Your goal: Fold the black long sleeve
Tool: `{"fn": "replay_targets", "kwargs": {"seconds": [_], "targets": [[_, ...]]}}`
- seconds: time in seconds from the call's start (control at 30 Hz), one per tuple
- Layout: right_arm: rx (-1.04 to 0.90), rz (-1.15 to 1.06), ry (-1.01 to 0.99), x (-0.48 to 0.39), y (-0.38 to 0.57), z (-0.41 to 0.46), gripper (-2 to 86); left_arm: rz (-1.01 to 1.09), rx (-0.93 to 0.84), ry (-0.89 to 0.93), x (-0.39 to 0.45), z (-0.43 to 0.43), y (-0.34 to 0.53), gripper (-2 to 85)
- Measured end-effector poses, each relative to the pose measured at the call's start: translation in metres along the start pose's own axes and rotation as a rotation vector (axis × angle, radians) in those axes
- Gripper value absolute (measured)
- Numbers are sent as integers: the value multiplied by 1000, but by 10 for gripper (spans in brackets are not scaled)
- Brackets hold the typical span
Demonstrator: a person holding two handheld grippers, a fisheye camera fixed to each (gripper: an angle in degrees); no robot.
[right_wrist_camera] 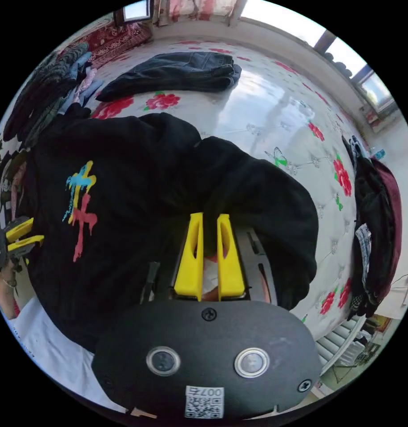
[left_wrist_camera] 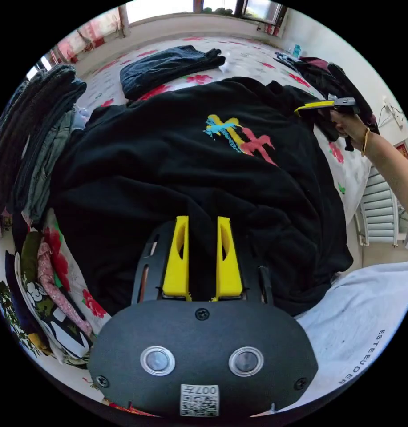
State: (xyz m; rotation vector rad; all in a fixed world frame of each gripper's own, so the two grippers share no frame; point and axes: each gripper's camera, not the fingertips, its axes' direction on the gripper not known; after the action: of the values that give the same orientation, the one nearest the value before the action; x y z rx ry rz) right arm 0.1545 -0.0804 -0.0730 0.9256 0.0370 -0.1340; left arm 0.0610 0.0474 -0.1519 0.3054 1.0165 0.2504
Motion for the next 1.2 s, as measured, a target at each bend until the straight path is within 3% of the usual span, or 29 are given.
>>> {"fn": "replay_targets", "kwargs": {"seconds": [0.13, 0.23, 0.33, 0.4, 0.5, 0.57, 0.63, 0.73, 0.9, 1.07, 1.13, 1.2], "targets": [[60, 93, 63, 84, 42, -19, 24, -58, 154, 72, -38, -57, 33, 36], [52, 254, 281, 160, 74, -34, 24, -224, 207, -72, -104, -107, 80, 31], [-39, 463, 312, 229, 102, -35, 37, -411, 154, -351, -177, -131, 109, 35], [-91, 511, 266, 245, 112, -35, 45, -475, 79, -286, -213, -117, 107, 53], [88, 484, 311, 225, 128, -64, 56, -546, 55, -278, -225, -95, 93, 71], [191, 391, 226, 203, 127, -76, 65, -562, -5, -338, -213, -86, 78, 93], [275, 234, -42, 178, 116, -80, 79, -552, 9, -424, -195, -92, 76, 92], [295, 92, -270, 150, 79, -79, 97, -576, 49, -551, -171, -112, 82, 86], [320, -75, -317, 97, 2, -69, 109, -558, 199, -431, -133, -133, 91, 80], [203, -16, -406, 81, -60, -17, 100, -382, 273, -142, -69, -102, 70, 76], [137, -36, -471, 68, -56, 8, 55, -322, 237, -70, -53, -81, 60, 75], [291, -146, -379, 48, -20, -7, 26, -281, 218, -33, -41, -62, 53, 70]]}}
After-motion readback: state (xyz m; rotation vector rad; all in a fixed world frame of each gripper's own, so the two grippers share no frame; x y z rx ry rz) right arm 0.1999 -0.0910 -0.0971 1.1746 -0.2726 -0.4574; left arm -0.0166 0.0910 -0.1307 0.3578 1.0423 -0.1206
